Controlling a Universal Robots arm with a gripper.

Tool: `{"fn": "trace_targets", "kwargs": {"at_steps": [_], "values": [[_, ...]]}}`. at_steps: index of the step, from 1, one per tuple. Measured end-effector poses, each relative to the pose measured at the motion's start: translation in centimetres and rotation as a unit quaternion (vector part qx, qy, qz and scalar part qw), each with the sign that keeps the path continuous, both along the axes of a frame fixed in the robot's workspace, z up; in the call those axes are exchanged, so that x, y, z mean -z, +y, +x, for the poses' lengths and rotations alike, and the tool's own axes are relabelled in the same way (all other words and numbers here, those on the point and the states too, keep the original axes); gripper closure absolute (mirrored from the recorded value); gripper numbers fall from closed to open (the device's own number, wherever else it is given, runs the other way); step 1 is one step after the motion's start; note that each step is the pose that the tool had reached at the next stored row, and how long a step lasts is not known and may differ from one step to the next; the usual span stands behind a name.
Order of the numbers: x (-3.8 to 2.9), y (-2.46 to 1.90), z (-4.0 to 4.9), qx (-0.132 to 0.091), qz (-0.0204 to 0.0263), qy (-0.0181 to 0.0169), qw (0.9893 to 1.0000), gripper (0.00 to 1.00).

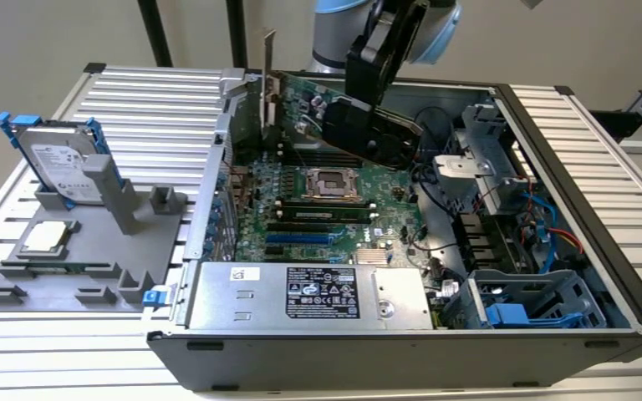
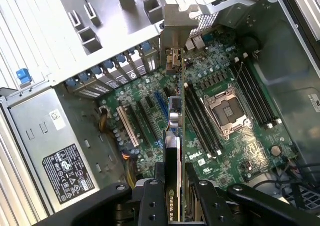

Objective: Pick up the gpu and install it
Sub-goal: 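Insert the gpu into the slot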

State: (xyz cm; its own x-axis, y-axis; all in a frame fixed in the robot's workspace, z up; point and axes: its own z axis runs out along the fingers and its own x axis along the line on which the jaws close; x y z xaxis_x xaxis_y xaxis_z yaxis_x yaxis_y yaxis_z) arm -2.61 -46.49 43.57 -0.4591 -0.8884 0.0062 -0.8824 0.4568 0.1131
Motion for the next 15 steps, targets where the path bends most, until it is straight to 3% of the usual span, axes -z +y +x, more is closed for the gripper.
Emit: {"fn": "trace_targets", "kwargs": {"at_steps": [15], "values": [[0.00, 0.00, 0.00, -0.039, 0.0000, 0.0000, 0.9992, 1.00]]}}
